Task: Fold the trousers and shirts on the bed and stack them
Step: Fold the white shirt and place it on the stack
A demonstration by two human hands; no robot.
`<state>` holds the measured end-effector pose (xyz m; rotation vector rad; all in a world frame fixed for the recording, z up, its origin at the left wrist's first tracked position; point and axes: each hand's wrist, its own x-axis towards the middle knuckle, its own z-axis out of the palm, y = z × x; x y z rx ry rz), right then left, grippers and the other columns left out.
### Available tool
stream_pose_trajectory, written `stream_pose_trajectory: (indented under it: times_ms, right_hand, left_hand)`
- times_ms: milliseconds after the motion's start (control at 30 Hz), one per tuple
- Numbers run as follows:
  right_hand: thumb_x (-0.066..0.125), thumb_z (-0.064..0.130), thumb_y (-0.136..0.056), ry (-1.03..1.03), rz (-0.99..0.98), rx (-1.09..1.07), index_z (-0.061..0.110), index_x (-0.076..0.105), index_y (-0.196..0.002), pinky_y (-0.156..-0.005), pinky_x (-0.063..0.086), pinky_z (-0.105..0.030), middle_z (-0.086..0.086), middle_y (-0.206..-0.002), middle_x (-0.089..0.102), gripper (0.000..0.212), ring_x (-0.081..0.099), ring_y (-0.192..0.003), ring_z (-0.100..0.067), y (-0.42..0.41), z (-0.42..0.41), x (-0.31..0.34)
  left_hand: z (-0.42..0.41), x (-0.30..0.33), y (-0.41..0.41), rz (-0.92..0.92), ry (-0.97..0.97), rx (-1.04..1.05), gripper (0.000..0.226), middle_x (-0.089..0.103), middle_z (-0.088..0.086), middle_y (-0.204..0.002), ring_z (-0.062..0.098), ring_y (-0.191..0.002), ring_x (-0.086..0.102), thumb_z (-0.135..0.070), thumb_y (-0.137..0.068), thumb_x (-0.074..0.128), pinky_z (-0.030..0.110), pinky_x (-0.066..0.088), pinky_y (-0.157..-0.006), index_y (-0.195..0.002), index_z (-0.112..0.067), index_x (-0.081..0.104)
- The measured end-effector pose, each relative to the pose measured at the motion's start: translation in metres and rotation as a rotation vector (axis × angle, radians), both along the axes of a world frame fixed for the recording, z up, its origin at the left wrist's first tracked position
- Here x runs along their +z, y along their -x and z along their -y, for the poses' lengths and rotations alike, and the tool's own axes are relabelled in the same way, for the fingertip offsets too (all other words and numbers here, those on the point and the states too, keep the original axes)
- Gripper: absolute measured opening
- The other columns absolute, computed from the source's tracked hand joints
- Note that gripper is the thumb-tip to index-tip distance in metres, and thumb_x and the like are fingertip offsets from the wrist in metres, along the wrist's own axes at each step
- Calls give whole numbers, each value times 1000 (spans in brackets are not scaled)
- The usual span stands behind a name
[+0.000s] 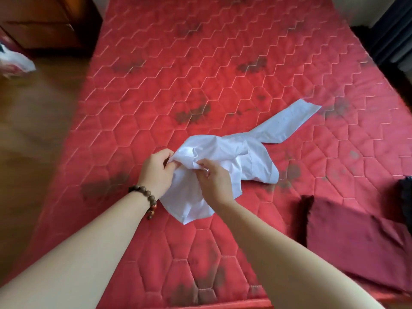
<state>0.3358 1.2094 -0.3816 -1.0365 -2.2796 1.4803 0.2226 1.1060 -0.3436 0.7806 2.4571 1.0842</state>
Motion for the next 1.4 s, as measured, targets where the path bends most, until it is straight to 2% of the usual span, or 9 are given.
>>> stream_pose_trajectory:
  times_ms: [167,267,500,633,800,933,1000,1100,1400]
  right_hand:
    - [53,13,-89,51,93,86,20,66,-104,-72,39,-20,10,-93,61,21,54,-85,-8,12,103,-21]
    - [54,20,-88,66,168,173,22,65,-107,-80,45,-25,10,-108,61,22,58,-91,-8,-1,131,-35]
    - [64,21,-83,-232,138,-137,15,53,-125,-99,42,-40,-6,-137,41,44,41,-125,-21,-24,75,-54]
    - [73,27,-79,-304,332,-244,21,34,-144,-107,32,-42,-12,-155,21,76,26,-139,-28,-36,9,-79]
    - [74,35,-78,-204,501,-125,27,25,-148,-104,35,-43,-7,-147,34,85,31,-136,-28,-46,-45,-115]
    - [65,18,-80,-236,467,-143,17,56,-79,-60,33,-34,-1,-77,52,9,50,-83,-29,-45,-59,-118]
    - [64,12,-79,-218,410,-128,16,46,-61,-53,28,-33,2,-59,43,26,43,-67,-24,-49,-60,-109]
    - [66,14,-80,-168,383,-87,3,53,-64,-54,28,-32,-2,-58,43,23,38,-61,-21,-51,-54,-71]
    - [70,19,-80,110,154,-175,21,36,-54,-46,24,-24,7,-51,30,43,28,-50,-12,-8,-20,149]
  left_hand:
    - [102,-24,3,96,135,111,20,42,2,-55,17,-54,37,-8,-83,57,28,32,-53,-65,-7,47]
    - [135,-46,-8,198,204,206,7,57,1,-84,19,-79,52,-16,-83,61,31,37,-69,-86,-9,61]
    - [116,-75,-18,-30,106,81,65,49,9,-136,24,-128,44,-30,-81,74,28,32,-105,-134,-5,47]
    - [74,-104,-14,-168,154,-134,81,33,14,-151,30,-144,24,-39,-80,73,46,22,-116,-144,-4,36]
    - [37,-152,-7,-139,382,-277,83,47,11,-139,28,-129,43,-49,-79,71,40,37,-105,-143,-12,35]
    - [36,-163,-10,-105,436,-229,28,61,10,-106,32,-101,57,-29,-88,63,42,47,-84,-108,-11,57]
    - [41,-156,-12,-52,371,-183,12,61,9,-84,34,-85,57,-21,-89,59,41,47,-72,-84,-10,56]
    - [45,-127,-13,-38,314,-164,36,44,0,-60,28,-63,48,-18,-89,58,36,37,-55,-61,-19,35]
    - [50,61,-5,-57,119,-84,19,53,-4,-69,25,-66,50,-18,-82,64,31,33,-54,-69,-22,51]
